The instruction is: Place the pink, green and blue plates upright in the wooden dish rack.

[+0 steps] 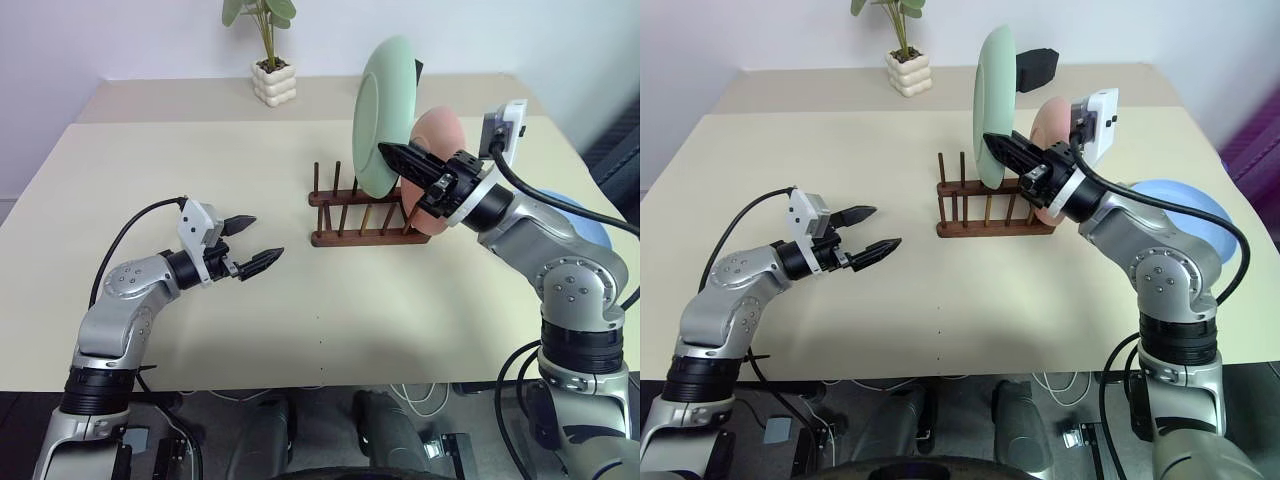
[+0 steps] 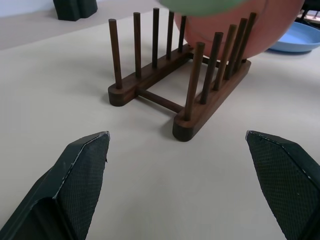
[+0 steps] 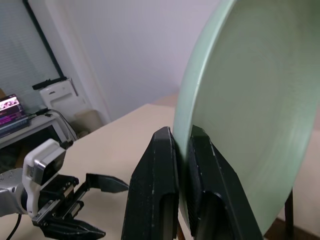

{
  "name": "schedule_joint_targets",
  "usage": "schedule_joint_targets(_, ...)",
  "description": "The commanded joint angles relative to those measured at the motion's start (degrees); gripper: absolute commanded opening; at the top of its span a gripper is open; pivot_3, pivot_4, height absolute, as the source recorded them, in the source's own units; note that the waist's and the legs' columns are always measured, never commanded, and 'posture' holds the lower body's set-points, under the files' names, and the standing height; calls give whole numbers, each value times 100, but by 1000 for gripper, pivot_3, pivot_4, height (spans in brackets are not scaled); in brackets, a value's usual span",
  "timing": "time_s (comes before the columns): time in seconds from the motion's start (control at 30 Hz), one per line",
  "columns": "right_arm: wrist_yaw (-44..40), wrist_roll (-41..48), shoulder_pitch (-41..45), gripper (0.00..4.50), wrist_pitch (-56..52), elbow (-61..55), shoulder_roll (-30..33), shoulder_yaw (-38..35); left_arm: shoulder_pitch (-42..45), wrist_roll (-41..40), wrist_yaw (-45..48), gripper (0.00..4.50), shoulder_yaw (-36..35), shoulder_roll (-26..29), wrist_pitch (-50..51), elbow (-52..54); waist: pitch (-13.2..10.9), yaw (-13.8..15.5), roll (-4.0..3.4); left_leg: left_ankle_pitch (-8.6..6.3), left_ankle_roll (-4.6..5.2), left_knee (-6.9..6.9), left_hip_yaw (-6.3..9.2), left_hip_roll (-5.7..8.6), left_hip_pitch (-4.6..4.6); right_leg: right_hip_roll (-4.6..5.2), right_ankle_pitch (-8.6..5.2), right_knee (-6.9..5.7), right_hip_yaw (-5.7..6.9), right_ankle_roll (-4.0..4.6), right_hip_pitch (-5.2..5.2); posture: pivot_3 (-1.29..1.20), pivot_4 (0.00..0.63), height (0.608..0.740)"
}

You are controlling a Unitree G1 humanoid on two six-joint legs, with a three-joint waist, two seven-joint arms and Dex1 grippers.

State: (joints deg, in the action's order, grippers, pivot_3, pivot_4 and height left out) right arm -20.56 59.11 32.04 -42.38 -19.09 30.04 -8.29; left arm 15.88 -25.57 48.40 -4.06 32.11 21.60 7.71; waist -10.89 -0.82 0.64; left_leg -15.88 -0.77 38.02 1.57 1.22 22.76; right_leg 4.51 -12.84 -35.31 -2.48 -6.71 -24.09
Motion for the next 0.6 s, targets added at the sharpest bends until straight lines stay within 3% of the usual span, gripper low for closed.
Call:
schedule_joint_targets(0.03,-2,80,-18,76,0,-200,-56,-199,46,-57,28,4500,-96,30,-79,156,0,0,0,0,0,0,0,0,0,-1,0,0,0,0,0,0,150,740)
schedule_joint_targets(0.6,-20,101,-275,76,-246,-42,-132,-347,34,-57,32,4500,-109,64,-62,167,0,-13,0,0,0,1,-1,0,-1,-3,0,-3,0,-1,0,0,150,740)
